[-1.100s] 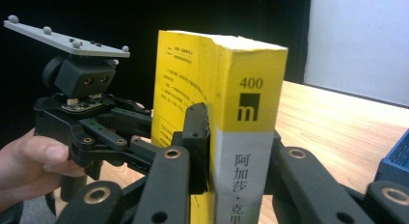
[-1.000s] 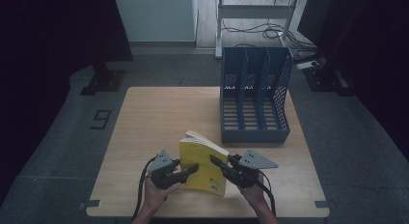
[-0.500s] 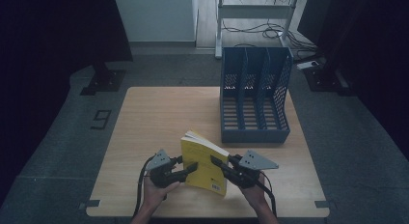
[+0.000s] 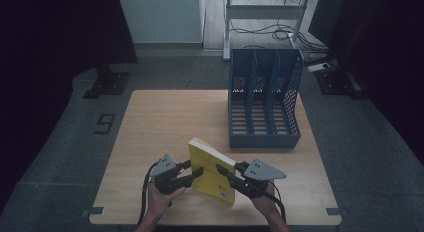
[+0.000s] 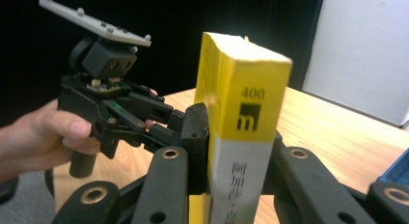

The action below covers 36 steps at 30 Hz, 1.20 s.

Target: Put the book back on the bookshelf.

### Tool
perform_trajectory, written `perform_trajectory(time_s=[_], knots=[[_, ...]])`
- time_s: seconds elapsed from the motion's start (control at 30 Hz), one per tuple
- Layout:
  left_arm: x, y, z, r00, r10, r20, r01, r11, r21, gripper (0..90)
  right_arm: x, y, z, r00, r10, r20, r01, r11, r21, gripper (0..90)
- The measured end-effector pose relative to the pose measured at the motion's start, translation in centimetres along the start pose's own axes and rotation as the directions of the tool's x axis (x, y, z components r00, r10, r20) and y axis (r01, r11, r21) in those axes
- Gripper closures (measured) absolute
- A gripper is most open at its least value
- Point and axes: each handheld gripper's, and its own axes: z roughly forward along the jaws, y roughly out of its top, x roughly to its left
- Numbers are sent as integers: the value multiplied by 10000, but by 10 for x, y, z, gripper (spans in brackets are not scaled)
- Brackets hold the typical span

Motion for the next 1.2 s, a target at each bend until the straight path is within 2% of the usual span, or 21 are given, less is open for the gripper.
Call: perform_trajectory(time_s=[0.13, 0.2, 0.33, 0.7, 0.9, 1.0, 1.2], knots=[[-5, 1, 1, 9990, 175, 413, -170, 9998, -102, 534, 3, 2, 1, 10000, -20, -22, 20, 10000, -3, 718], [-9, 2, 2, 9984, 384, 426, -384, 9993, -6, 537, 3, 2, 2, 9999, 61, -95, -62, 10000, -52, 715], [-7, 1, 2, 9982, 179, 567, -174, 9998, -82, 534, 5, 3, 2, 10000, -13, 66, 12, 10000, 23, 728], [-2, -1, 4, 9992, -114, 393, 115, 9999, -48, 495, 0, 2, 3, 9980, 605, 198, -604, 9982, -34, 742], [-2, -1, 4, 9992, -131, 389, 133, 9999, -53, 482, 1, 2, 3, 9981, 577, 219, -576, 9983, -81, 744], [-1, -1, 3, 9991, -157, 406, 160, 9998, -74, 477, 1, 3, 2, 9964, 836, 107, -835, 9965, -60, 745], [0, -1, 2, 9990, -219, 380, 225, 9996, -143, 475, 1, 3, 2, 9962, 820, 298, -819, 9966, -71, 746]])
